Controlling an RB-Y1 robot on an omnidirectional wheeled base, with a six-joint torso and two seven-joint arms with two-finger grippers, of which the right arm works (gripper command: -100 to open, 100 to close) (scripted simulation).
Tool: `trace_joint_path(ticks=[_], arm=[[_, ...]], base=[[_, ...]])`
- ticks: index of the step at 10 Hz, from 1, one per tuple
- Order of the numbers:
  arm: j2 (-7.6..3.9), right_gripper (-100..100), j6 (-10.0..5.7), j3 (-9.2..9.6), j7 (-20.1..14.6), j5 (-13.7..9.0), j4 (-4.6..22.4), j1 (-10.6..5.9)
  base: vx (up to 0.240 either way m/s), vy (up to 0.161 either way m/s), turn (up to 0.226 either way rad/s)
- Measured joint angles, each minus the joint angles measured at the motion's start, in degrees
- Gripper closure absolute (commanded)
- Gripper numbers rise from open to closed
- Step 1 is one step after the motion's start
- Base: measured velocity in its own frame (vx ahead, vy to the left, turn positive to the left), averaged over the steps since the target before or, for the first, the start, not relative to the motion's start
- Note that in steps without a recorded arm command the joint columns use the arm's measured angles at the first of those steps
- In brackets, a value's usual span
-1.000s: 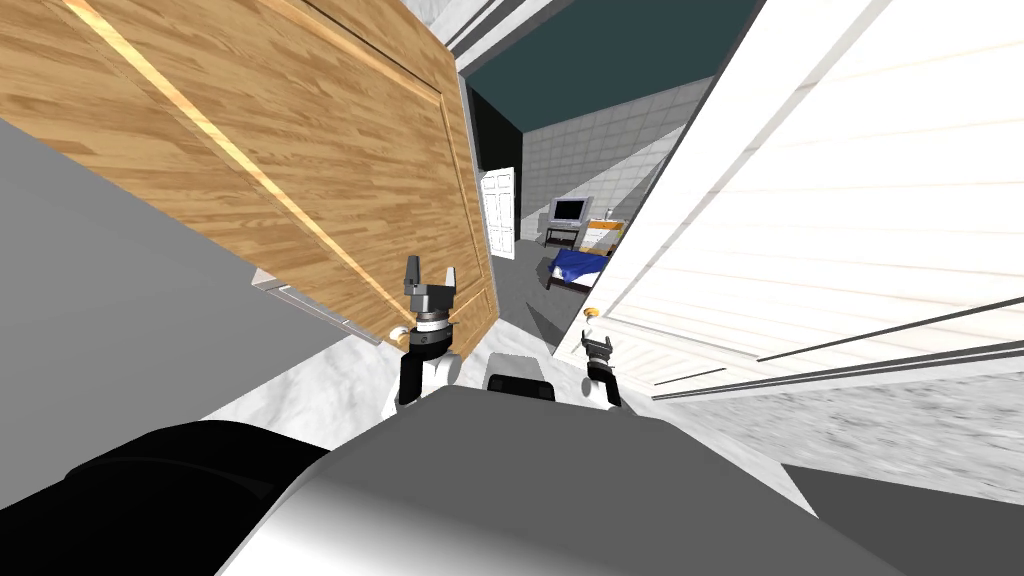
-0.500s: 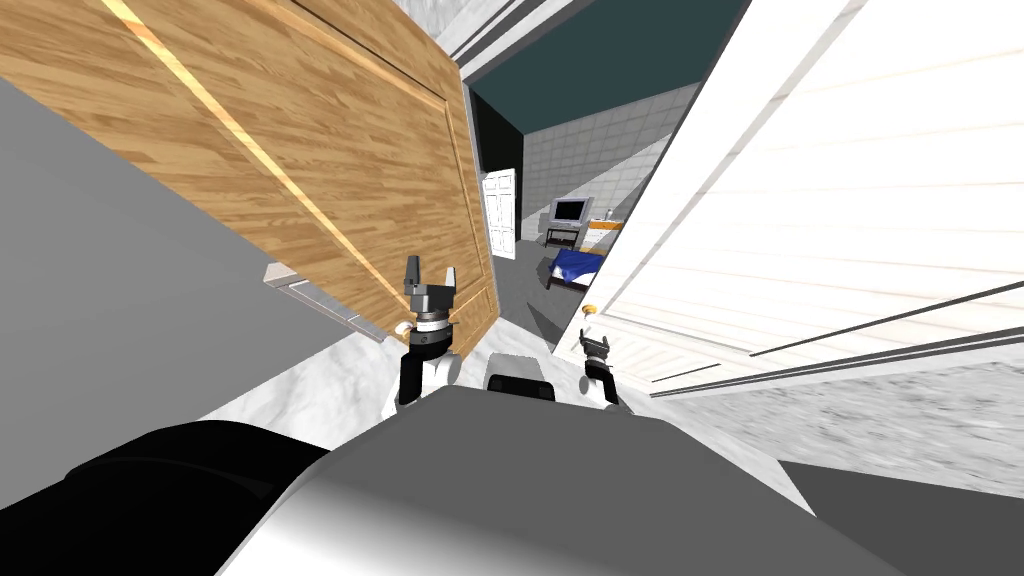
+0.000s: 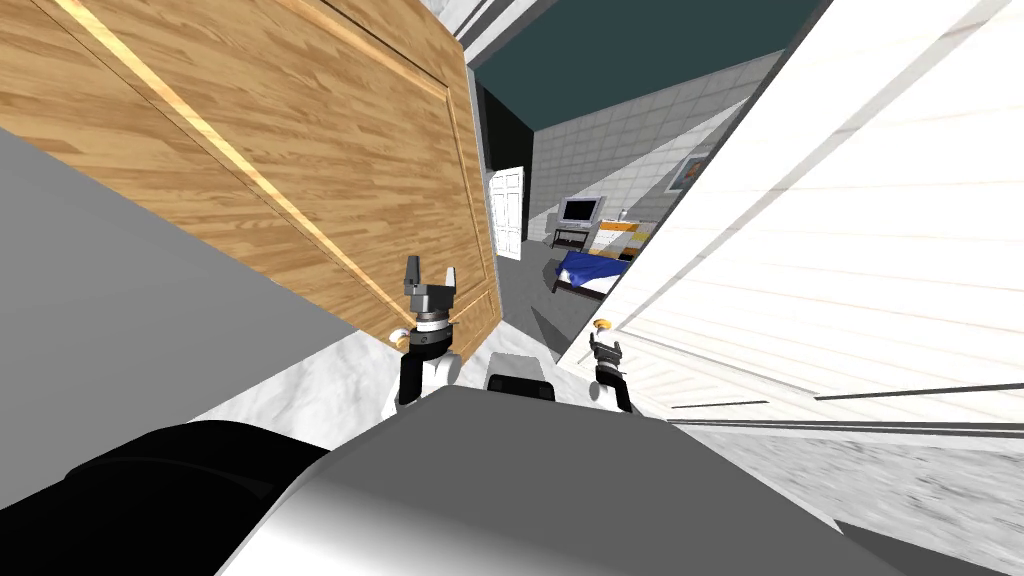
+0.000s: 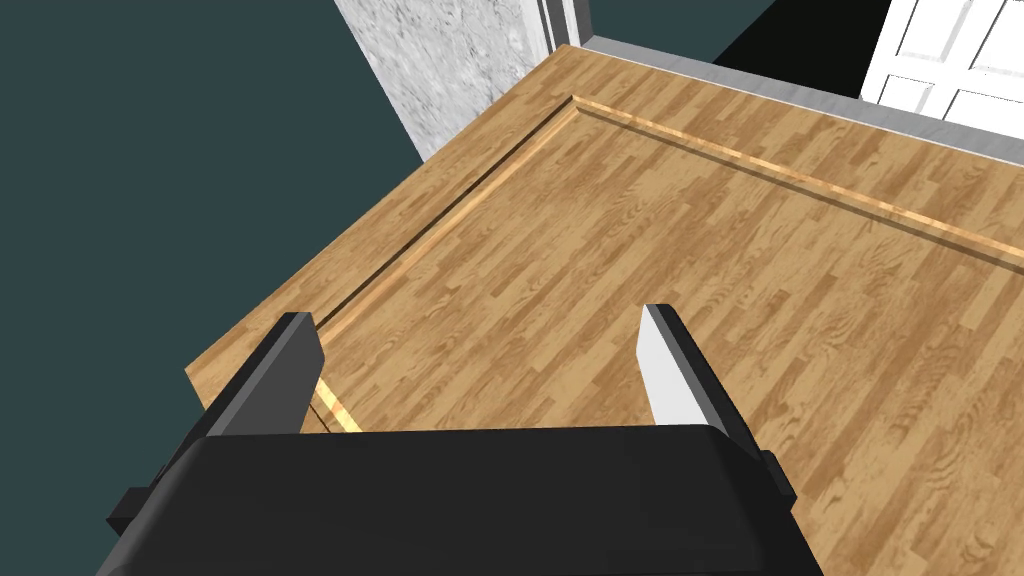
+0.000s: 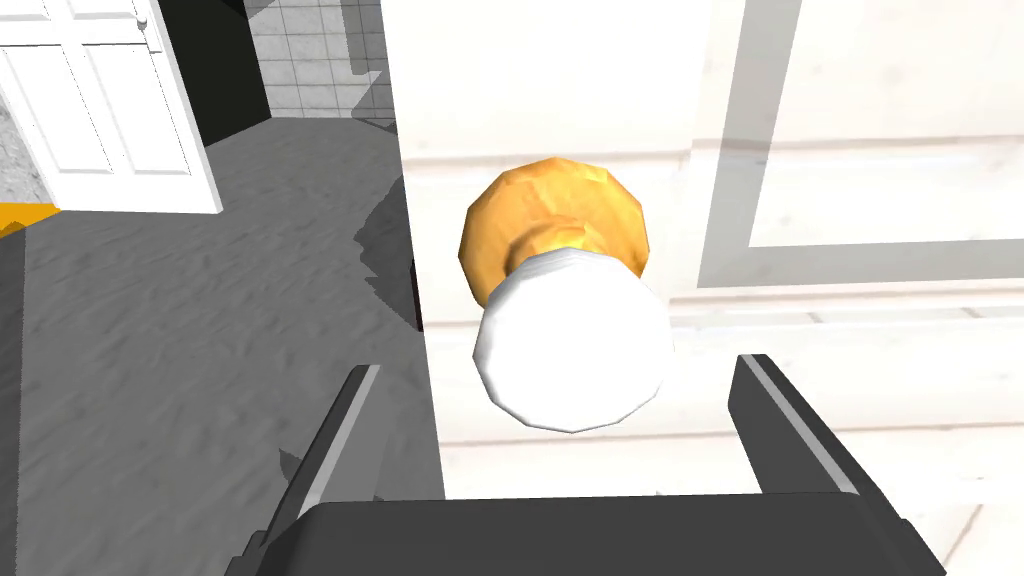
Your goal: Pull the door open
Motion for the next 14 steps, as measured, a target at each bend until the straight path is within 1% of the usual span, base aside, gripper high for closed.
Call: trace_joint_path(ticks=[2, 3, 4, 8, 9, 10, 12, 14], arm=[[-1.48, -100, -0.59, -0.43, -1.6, -0.4, 0.9, 0.41], [-1.56, 100, -0.65, -0.46, -1.8, -0.4, 0.9, 0.42], [-1.71, 100, -0.64, -0.61, -1.7, -0.5, 0.9, 0.41], [-1.57, 100, -0.45, -0.47, -1.6, -0.4, 1.0, 0.50], [-1.56, 100, -0.44, -0.46, -1.6, -0.4, 1.0, 0.53], [-2.27, 100, -0.65, 0.04, -2.3, -0.2, 0.8, 0.73], [-3.14, 100, -1.12, 1.24, -3.7, 0.3, 0.8, 0.91], [-4.00, 100, -1.11, 2.63, -5.1, 0.9, 0.1, 1.95]], base=[[0.147, -0.023, 0.056], [-0.011, -0.004, -0.039], [-0.033, -0.004, -0.004], [-0.014, 0.002, 0.004], [-0.144, -0.023, 0.137], [-0.201, -0.033, 0.119], [-0.201, -0.012, 0.092], [-0.213, -0.025, 0.105]])
